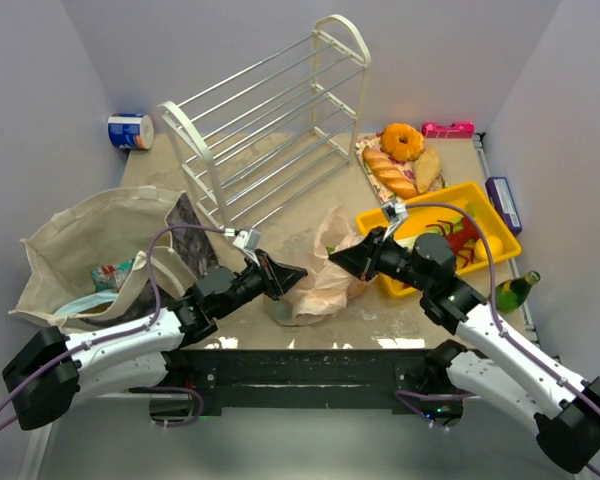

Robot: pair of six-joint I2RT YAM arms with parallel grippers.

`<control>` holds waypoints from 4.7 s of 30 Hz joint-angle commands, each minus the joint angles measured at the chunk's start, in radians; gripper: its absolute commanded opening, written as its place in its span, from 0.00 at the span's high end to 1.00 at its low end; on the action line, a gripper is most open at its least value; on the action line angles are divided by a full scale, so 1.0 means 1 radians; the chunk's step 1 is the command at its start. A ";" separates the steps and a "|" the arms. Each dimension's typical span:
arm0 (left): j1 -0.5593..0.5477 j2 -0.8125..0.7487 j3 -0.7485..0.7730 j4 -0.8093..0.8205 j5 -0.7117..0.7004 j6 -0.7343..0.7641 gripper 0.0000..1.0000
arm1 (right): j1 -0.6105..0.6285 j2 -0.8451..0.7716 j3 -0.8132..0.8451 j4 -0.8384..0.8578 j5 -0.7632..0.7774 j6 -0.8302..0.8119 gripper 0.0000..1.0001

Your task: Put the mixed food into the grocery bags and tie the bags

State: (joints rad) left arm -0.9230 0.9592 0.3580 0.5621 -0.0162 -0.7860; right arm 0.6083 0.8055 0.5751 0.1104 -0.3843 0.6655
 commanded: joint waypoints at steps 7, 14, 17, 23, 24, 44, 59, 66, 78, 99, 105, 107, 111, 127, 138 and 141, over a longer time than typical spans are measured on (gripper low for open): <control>-0.013 0.072 -0.062 0.165 0.061 -0.101 1.00 | -0.004 -0.077 -0.040 0.123 0.110 0.014 0.93; -0.010 0.003 0.146 -0.100 -0.031 0.039 0.47 | -0.004 -0.078 -0.046 0.094 0.087 -0.004 0.92; -0.008 0.039 0.258 -0.192 -0.076 0.083 0.30 | -0.004 -0.083 -0.052 0.087 0.073 -0.010 0.92; 0.006 0.131 0.337 -0.180 -0.077 0.096 0.19 | -0.004 -0.081 -0.057 0.080 0.055 -0.024 0.91; 0.009 0.163 0.360 -0.186 -0.079 0.100 0.20 | -0.005 -0.081 -0.057 0.080 0.050 -0.026 0.91; 0.013 0.225 0.217 -0.038 -0.013 0.024 1.00 | -0.005 -0.215 -0.123 0.058 0.234 0.048 0.79; -0.033 0.256 0.136 0.091 0.044 -0.044 1.00 | -0.004 -0.140 -0.170 0.187 0.128 0.092 0.87; -0.033 0.225 0.145 0.024 0.052 -0.007 0.91 | -0.005 -0.120 -0.204 0.282 0.055 0.131 1.00; -0.033 0.072 0.306 -0.267 -0.011 0.188 0.35 | -0.004 -0.111 -0.296 0.581 -0.061 0.279 1.00; -0.031 0.111 0.256 -0.191 0.012 0.168 0.45 | -0.004 -0.195 -0.328 0.571 -0.044 0.307 1.00; -0.031 0.105 0.200 -0.151 0.050 0.159 0.45 | -0.004 -0.195 -0.333 0.566 -0.044 0.301 1.00; -0.031 0.108 0.182 -0.149 0.073 0.165 0.43 | -0.004 -0.192 -0.336 0.577 -0.042 0.307 1.00; -0.033 0.085 0.127 -0.096 0.091 0.206 0.35 | -0.004 -0.183 -0.334 0.583 -0.044 0.310 1.00; -0.031 -0.162 0.130 -0.105 0.086 0.562 0.24 | -0.004 -0.178 -0.343 0.591 -0.061 0.321 1.00; -0.028 -0.065 0.245 -0.011 0.386 0.671 0.38 | -0.004 -0.186 -0.357 0.598 -0.064 0.332 1.00; -0.017 -0.011 0.274 -0.027 0.478 0.686 0.38 | -0.004 -0.195 -0.356 0.603 -0.068 0.333 1.00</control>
State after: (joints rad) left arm -0.9501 0.8864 0.5575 0.5041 0.3016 -0.1623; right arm 0.6064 0.6308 0.2214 0.6529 -0.4381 0.9882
